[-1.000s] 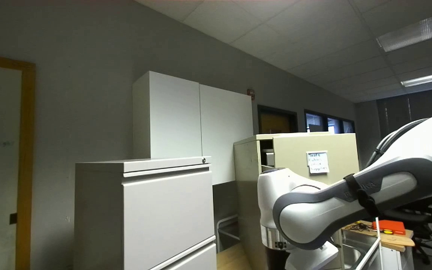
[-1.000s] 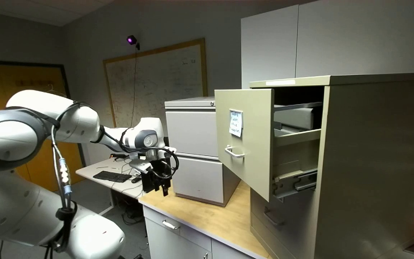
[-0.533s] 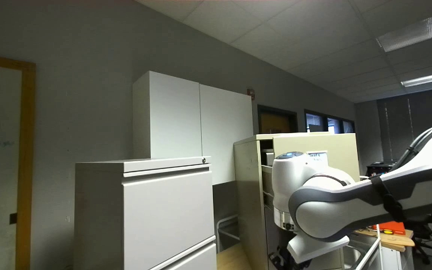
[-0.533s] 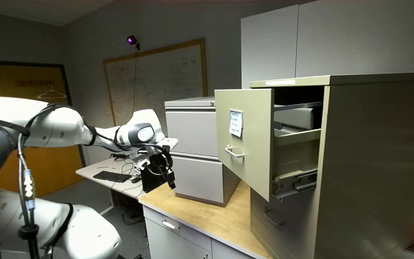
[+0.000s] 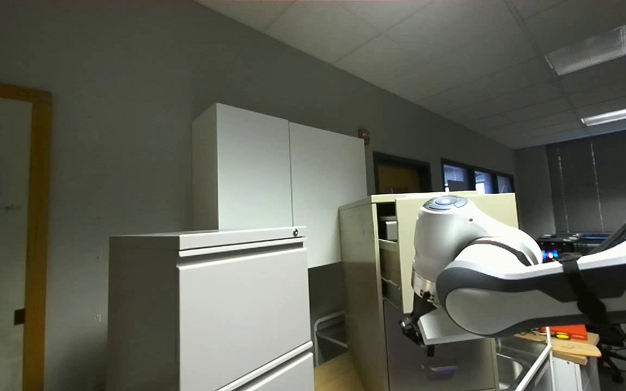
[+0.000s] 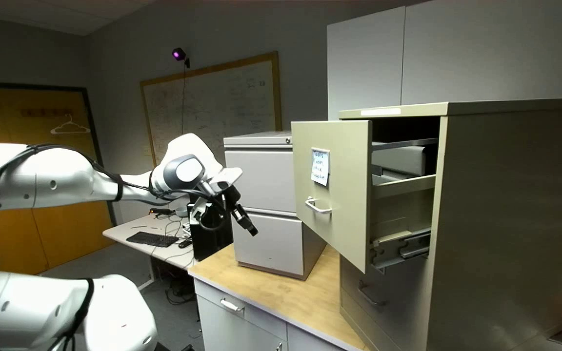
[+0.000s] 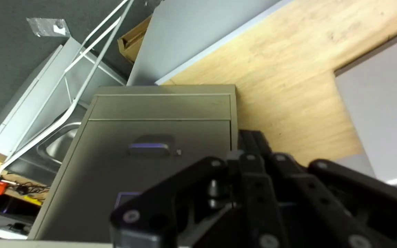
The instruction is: Close the upper drawer
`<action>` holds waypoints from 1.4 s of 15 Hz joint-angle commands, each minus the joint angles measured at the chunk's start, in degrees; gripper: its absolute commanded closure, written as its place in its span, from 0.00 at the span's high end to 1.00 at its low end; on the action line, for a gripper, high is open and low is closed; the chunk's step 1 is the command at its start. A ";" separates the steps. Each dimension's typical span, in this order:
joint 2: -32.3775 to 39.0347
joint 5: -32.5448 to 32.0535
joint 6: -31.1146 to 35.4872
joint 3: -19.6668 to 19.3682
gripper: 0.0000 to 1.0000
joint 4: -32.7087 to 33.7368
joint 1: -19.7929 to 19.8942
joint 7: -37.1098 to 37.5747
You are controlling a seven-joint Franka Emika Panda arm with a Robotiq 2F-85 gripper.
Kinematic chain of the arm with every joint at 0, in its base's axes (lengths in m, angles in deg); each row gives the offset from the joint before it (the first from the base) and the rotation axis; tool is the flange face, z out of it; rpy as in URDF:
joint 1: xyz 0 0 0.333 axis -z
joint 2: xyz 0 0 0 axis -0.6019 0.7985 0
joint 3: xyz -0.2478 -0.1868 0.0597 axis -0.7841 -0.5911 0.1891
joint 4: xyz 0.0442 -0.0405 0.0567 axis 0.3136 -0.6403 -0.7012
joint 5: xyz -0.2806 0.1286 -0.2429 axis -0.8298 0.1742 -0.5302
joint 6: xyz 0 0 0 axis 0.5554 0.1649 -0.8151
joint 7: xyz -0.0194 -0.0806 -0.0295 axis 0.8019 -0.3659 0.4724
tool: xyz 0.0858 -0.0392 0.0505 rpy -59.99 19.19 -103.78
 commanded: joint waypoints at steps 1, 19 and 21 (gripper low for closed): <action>-2.19 -4.13 4.85 1.52 0.00 0.46 5.35 5.71; 5.83 -18.11 31.27 14.25 0.00 8.86 36.81 22.11; 8.31 -17.70 31.81 13.86 0.00 10.37 36.88 20.97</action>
